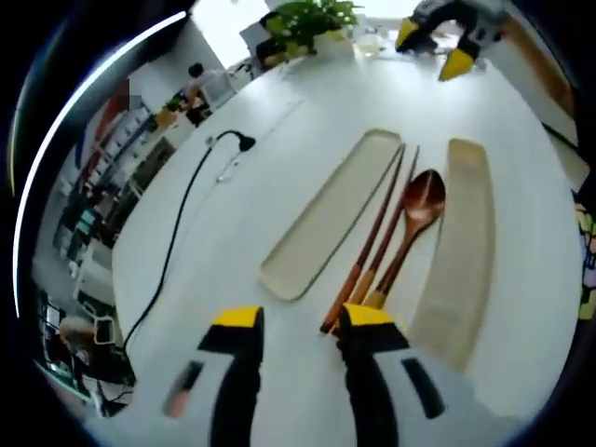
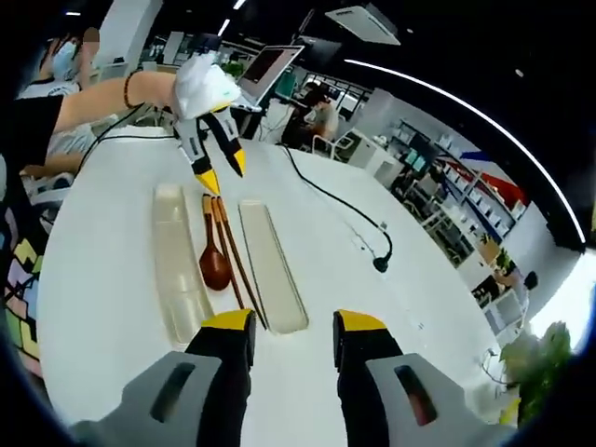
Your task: Arrange the utensils inside the cutlery case until each visible utensil rests in its matching compartment.
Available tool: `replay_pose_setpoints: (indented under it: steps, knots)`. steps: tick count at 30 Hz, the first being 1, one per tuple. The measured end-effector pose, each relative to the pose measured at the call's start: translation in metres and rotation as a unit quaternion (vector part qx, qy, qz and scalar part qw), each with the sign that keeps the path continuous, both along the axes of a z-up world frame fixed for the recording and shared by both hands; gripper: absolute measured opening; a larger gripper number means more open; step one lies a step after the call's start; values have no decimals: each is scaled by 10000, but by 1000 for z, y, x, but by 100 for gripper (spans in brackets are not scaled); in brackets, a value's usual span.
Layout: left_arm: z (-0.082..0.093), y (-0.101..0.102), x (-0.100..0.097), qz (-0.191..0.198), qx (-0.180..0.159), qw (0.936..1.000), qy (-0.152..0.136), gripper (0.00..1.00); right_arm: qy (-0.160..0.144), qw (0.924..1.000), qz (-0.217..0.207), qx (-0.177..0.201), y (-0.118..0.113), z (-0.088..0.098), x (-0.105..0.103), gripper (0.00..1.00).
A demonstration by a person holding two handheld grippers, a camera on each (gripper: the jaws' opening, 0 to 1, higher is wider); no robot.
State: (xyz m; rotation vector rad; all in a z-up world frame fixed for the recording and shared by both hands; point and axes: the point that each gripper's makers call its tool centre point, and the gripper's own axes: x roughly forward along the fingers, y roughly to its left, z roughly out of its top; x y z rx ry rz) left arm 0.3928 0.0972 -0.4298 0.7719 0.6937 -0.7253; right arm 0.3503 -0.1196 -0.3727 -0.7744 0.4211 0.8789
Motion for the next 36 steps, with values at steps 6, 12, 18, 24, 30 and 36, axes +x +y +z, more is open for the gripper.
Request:
replay_pose_setpoints:
  steps: [6, 12, 18, 24, 30, 36]
  knots:
    - [-8, -3, 4, 8, 5, 9998, 182, 34, 490, 9965, 342, -577, 10, -19, -2, 29]
    - [-13, -6, 2, -83, 211, 9994, 248, 33, 717, 9919, 439, -951, 14, -34, 5, 27]
    - [-15, -2, 4, -136, 547, 9981, 246, 31, 861, 9881, 516, -1167, 16, -46, 9, 26]
    - [-19, 0, 6, -160, 710, 9968, 329, 29, 897, 9843, 713, -1342, 18, -55, 8, 23]
    - [-22, -1, 8, -138, 756, 9964, 364, 27, 989, 9800, 869, -1490, 21, -61, 8, 14]
    - [-30, -1, 3, -251, 955, 9935, 570, 26, 1068, 9786, 992, -1454, 35, -60, 10, 14]
